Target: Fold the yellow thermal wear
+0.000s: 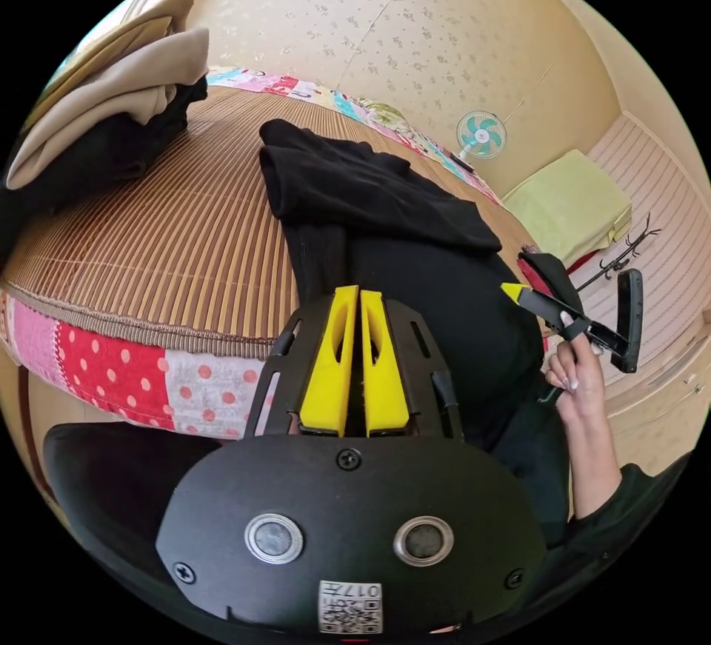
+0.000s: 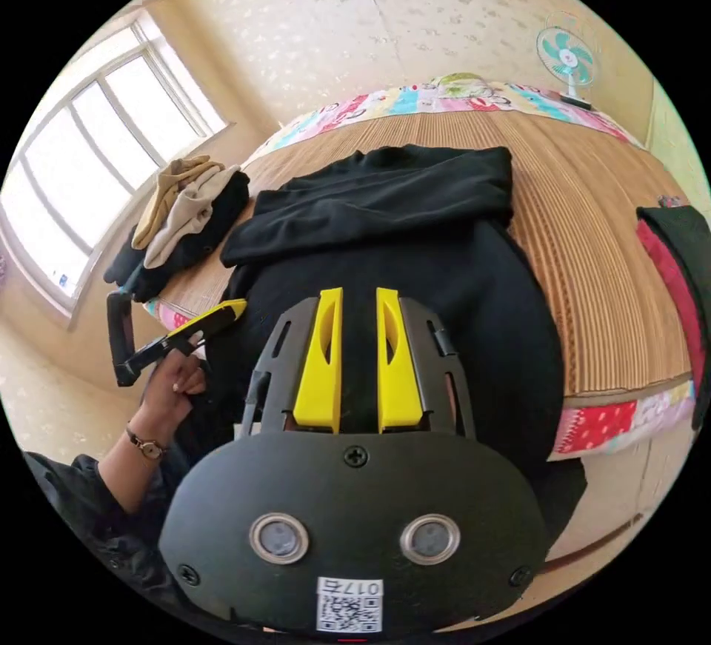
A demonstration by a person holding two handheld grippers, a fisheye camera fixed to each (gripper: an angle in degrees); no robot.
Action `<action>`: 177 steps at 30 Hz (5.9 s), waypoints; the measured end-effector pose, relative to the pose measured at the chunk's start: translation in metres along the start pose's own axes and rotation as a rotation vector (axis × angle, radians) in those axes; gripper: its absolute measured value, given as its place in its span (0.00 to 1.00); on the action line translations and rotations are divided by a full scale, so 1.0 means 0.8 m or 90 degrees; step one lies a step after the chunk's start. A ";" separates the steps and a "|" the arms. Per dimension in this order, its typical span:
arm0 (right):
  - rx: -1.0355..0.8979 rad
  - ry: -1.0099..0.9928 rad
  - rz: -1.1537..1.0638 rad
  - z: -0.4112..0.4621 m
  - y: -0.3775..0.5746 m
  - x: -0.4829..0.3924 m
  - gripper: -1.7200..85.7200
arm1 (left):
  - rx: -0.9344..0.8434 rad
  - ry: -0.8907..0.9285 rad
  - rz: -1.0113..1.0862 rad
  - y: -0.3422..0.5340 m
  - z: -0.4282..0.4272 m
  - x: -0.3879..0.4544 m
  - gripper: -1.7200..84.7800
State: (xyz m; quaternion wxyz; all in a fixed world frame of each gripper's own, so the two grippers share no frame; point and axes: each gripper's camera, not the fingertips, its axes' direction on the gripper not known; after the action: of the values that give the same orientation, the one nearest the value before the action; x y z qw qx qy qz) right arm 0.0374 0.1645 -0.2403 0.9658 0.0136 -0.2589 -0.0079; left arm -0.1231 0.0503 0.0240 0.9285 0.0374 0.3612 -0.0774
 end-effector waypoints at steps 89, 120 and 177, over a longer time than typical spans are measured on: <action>0.379 -0.595 -0.047 -0.424 0.084 0.363 0.06 | 0.341 0.366 -0.060 0.096 -0.428 -0.082 0.07; 0.063 0.228 0.135 -0.037 -0.113 0.159 0.10 | 0.062 0.086 -0.194 0.013 -0.126 -0.105 0.15; 0.223 0.267 -0.094 -0.013 -0.048 0.077 0.04 | 0.003 0.110 0.059 0.060 0.054 0.238 0.08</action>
State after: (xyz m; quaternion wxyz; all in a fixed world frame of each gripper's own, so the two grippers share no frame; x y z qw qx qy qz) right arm 0.0953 0.1247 -0.2195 0.9780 0.2005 -0.0493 -0.0301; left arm 0.0520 0.0704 -0.0724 0.8964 0.0627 0.4376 -0.0314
